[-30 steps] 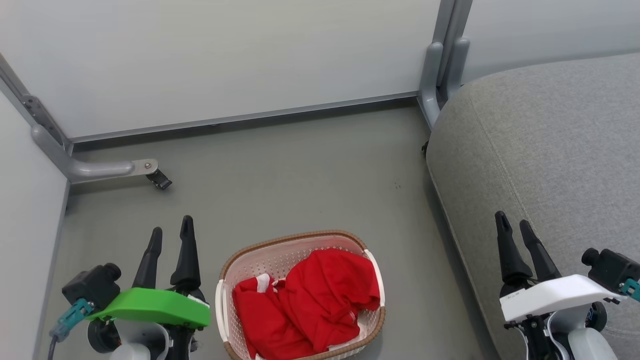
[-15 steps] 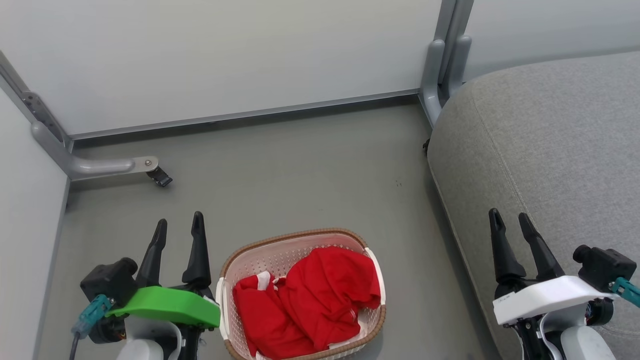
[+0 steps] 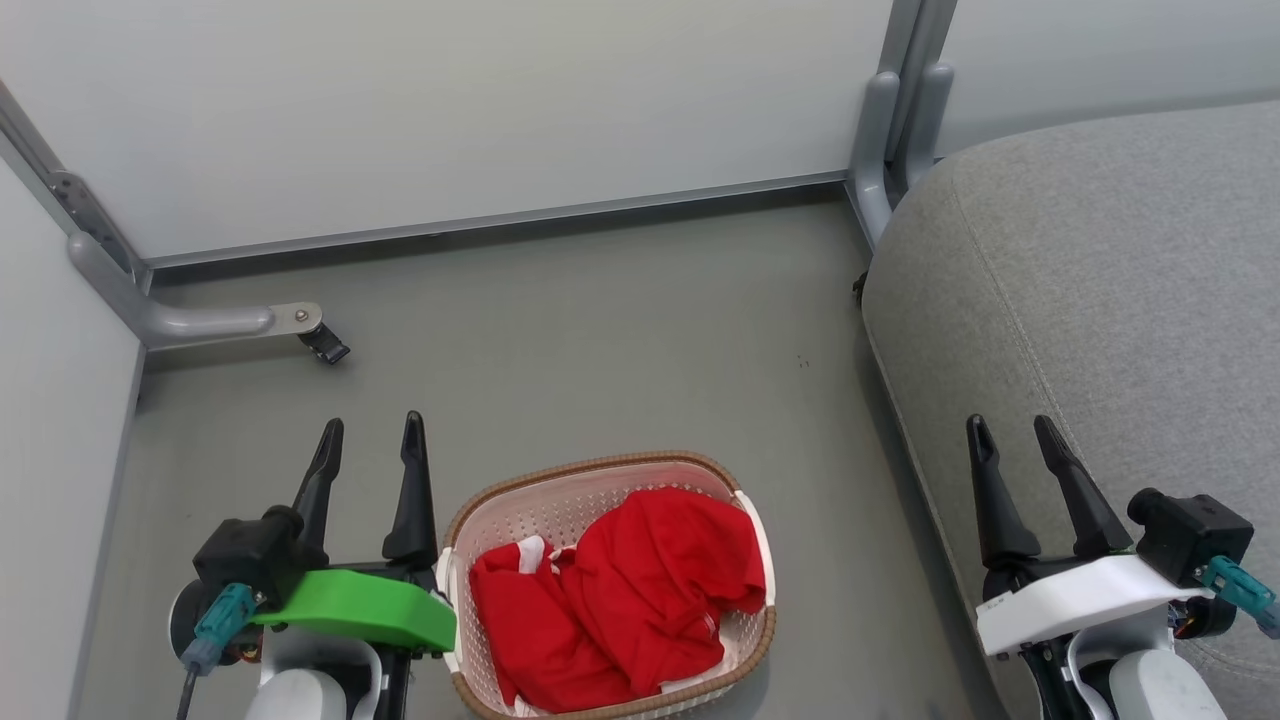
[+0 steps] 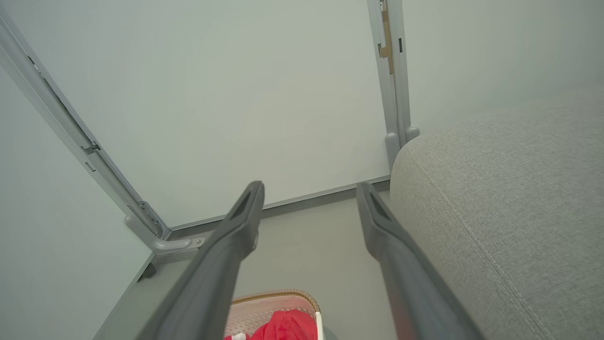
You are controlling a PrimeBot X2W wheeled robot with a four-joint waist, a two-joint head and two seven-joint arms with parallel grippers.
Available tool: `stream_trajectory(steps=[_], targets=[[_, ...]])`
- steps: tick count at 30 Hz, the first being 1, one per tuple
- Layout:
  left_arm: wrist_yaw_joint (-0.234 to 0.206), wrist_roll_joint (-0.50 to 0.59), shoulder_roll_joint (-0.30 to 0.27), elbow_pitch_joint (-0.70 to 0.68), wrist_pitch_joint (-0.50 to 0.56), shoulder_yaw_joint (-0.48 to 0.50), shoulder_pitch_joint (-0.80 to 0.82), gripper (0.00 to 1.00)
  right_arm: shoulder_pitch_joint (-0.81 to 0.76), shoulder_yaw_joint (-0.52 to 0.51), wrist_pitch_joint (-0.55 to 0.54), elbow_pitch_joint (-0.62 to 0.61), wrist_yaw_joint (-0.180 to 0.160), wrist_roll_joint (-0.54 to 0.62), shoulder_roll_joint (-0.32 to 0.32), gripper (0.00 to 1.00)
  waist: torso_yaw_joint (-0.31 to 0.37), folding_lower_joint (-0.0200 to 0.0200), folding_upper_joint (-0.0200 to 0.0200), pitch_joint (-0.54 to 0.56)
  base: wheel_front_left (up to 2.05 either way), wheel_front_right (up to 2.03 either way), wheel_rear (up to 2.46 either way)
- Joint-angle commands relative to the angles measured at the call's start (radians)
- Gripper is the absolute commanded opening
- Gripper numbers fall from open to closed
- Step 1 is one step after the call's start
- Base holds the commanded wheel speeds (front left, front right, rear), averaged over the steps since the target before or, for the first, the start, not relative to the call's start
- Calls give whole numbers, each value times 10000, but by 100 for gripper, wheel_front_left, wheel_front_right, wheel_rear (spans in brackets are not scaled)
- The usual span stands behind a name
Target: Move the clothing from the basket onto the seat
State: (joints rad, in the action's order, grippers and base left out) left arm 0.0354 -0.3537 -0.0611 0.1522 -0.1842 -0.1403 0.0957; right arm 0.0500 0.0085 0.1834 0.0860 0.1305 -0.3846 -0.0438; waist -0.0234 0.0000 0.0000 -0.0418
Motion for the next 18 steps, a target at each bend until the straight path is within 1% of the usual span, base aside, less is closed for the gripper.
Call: stream_trajectory(steps=[1,18], targets=[[-26,309,-89,-99,-90,-41,247,100,-41,14,100,-89,3,275,-61,100,-8,0,0,-7,0,0,0],[-264,1723,-66,29,-446,-170,205,100,-72,51,460,70,2,1814,-75,100,-69,0,0,-23,0,0,0]])
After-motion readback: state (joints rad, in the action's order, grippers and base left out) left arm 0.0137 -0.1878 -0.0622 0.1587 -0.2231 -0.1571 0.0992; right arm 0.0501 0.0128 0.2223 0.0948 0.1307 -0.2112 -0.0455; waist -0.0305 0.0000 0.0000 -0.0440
